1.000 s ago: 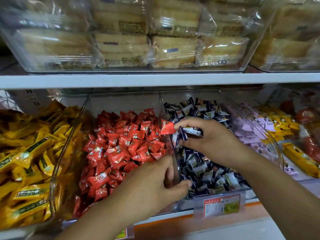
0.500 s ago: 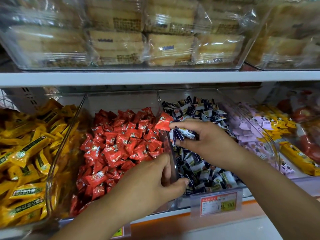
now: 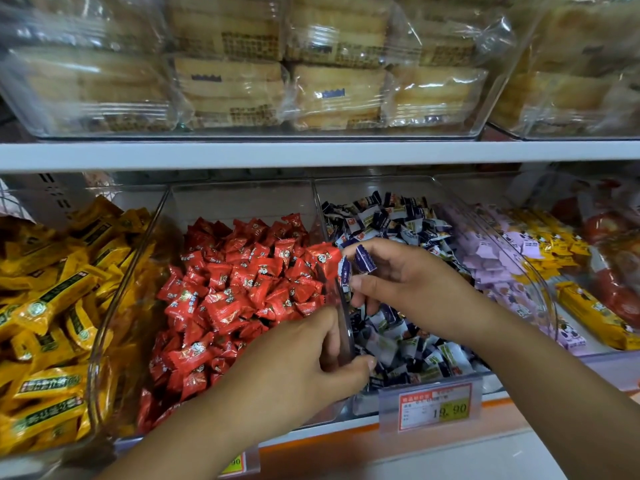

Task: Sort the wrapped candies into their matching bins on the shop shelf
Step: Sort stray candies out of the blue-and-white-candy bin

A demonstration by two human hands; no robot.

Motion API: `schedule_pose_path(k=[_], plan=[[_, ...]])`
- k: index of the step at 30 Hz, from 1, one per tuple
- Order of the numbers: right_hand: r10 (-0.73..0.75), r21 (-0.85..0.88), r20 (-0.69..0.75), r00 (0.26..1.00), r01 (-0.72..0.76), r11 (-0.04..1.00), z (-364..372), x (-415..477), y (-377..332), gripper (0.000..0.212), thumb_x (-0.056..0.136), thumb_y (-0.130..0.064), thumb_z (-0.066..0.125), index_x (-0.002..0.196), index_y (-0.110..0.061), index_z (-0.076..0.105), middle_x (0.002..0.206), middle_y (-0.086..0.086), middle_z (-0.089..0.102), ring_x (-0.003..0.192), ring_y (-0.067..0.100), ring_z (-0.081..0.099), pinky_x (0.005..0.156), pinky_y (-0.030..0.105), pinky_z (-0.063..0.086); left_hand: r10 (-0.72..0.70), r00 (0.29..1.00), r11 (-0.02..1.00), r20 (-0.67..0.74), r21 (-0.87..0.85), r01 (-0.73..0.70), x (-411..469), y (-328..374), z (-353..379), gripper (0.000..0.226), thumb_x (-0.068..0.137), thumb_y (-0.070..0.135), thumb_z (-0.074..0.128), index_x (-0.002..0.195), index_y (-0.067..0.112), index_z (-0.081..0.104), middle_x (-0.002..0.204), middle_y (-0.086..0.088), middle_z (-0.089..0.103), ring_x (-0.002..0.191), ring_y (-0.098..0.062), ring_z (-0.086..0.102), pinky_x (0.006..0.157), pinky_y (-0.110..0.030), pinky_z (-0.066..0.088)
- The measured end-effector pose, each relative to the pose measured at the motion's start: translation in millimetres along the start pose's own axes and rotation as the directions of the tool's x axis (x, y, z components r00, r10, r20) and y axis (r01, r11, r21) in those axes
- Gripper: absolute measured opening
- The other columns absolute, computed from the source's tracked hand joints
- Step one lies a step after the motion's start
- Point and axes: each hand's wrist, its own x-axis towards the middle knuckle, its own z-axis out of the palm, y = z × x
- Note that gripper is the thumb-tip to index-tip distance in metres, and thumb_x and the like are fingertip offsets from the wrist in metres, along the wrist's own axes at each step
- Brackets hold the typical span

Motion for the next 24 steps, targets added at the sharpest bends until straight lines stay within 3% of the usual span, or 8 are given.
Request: schedule_pose_path(k=[4,10,14,17,19,21,24], plan=[[-0.001,0.023,-0.018,1.0,0.002,1.0,0.8,1.6,0.7,0.032,0.094,-0.017,0.06,0.122,-0.031,0.061,0.077,-0.002,0.071,0.068,0.006,0.064,0.067,0.014,0.049,0.002,1.0,1.0,0.005,-0.003,-0.002,0.2,-0.4,-0.2,0.042,0.079,0.066,0.056,0.078,0.026,0.043,0.067,0.005,0.056,0.05,-0.007,0.04,0.054,-0.033,0.037],[-0.016,0.076,-0.041,0.999,0.019,0.997,4.2,2.9,4.8,0.036,0.093,-0.016,0.061,0.124,-0.032,0.061,0.081,0.001,0.072,0.078,0.012,0.067,0.082,0.027,0.055,0.004,1.0,1.0,-0.004,-0.004,-0.004,0.5,-0.7,0.4,0.042,0.078,0.066,0.057,0.078,0.026,0.044,0.069,0.001,0.059,0.049,-0.008,0.04,0.053,-0.034,0.037],[-0.026,0.057,-0.057,0.998,0.029,0.998,-0.2,1.2,1.5,0.028,0.092,-0.015,0.062,0.113,-0.034,0.064,0.081,-0.001,0.072,0.077,0.01,0.068,0.075,0.021,0.055,0.01,1.0,1.0,-0.002,-0.019,-0.01,0.6,-1.0,0.7,0.043,0.077,0.066,0.057,0.078,0.026,0.043,0.066,0.001,0.058,0.046,-0.008,0.038,0.051,-0.033,0.035],[0.063,-0.053,-0.065,0.996,-0.066,0.996,-27.9,-4.2,1.0,0.014,0.09,-0.021,0.064,0.099,-0.032,0.064,0.082,-0.007,0.072,0.074,0.004,0.067,0.066,0.016,0.05,0.006,1.0,1.0,0.007,-0.023,-0.006,0.1,-1.1,0.3,0.043,0.078,0.067,0.056,0.078,0.026,0.043,0.068,0.001,0.06,0.046,-0.007,0.038,0.051,-0.032,0.035],[0.209,-0.253,0.083,0.974,-0.182,0.95,-51.6,-12.3,2.5,0.014,0.084,-0.031,0.071,0.097,-0.034,0.065,0.091,-0.01,0.071,0.085,0.004,0.066,0.073,0.02,0.051,0.001,1.0,1.0,0.012,-0.021,-0.001,-0.5,-0.9,0.4,0.041,0.079,0.066,0.056,0.078,0.027,0.043,0.07,0.002,0.06,0.047,-0.008,0.039,0.052,-0.03,0.035],[0.371,-0.384,0.192,0.908,-0.279,0.88,-62.3,-19.0,5.2,0.023,0.077,-0.037,0.076,0.099,-0.039,0.067,0.093,-0.02,0.069,0.087,-0.006,0.063,0.075,0.014,0.047,-0.001,1.0,1.0,0.011,-0.021,0.002,-0.5,-0.3,0.1,0.041,0.079,0.065,0.056,0.078,0.027,0.043,0.07,0.003,0.06,0.048,-0.008,0.04,0.052,-0.029,0.035],[0.321,-0.419,0.11,0.941,-0.249,0.873,-46.1,-14.0,10.0,0.016,0.085,-0.036,0.07,0.101,-0.039,0.068,0.1,-0.021,0.069,0.087,-0.008,0.063,0.076,0.012,0.047,-0.009,1.0,1.0,0.013,-0.013,0.009,-0.5,0.8,-0.9,0.042,0.078,0.067,0.055,0.079,0.026,0.043,0.07,0.003,0.059,0.048,-0.008,0.039,0.052,-0.027,0.034]])
